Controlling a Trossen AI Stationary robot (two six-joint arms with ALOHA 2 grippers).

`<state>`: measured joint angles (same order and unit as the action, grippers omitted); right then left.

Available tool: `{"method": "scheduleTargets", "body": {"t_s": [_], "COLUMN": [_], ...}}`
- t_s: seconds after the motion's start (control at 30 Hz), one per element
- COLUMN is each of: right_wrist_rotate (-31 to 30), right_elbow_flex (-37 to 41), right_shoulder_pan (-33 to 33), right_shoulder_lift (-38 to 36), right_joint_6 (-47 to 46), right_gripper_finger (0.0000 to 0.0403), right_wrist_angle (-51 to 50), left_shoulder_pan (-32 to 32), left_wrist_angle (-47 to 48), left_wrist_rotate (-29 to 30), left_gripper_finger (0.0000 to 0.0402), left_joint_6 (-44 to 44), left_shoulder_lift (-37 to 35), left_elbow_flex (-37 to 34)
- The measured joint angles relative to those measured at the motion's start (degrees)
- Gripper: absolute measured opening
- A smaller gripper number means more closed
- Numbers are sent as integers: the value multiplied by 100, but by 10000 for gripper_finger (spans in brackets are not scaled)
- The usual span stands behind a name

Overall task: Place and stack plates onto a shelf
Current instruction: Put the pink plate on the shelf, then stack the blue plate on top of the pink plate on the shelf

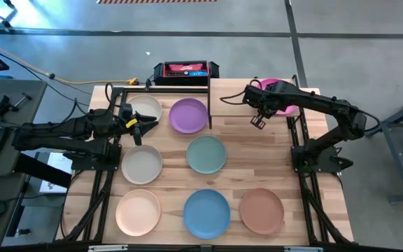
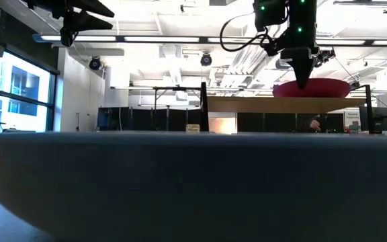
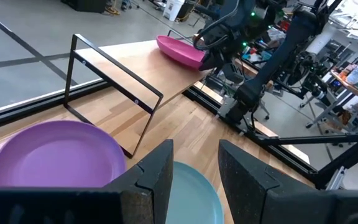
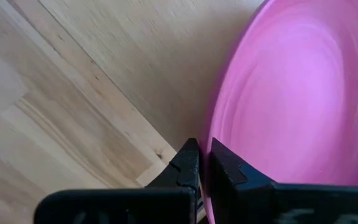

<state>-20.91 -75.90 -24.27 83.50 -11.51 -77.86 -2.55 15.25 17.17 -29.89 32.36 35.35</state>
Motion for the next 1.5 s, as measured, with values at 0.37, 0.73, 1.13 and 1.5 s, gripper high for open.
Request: {"method": "scheduleTargets", "body": {"t_s": [0.37,0.73,1.13,1.5], "right_wrist_rotate": [-24,-295,913,1875], "right_elbow_flex": [0,-114,-778,-824], "right_shoulder_pan": [-13,-13,302,1167], "right_shoulder_lift": [0,2,-2,-2], "right_joint_6": [-109,-171,-792,-2087], "right_gripper_finger": [68,85,85,85], "right_wrist_angle": [41,19,41,368], "left_shoulder_pan": [0,0,2,1], "left_wrist_angle": [0,2,17,25], "left_wrist_rotate": [0,0,-2,-361], "left_gripper_finger": [115,115,115,115], "left_joint_6": [4,9,5,-5], "left_shoulder_lift": [1,0,2,0], "left_elbow_flex": [0,0,0,0]}}
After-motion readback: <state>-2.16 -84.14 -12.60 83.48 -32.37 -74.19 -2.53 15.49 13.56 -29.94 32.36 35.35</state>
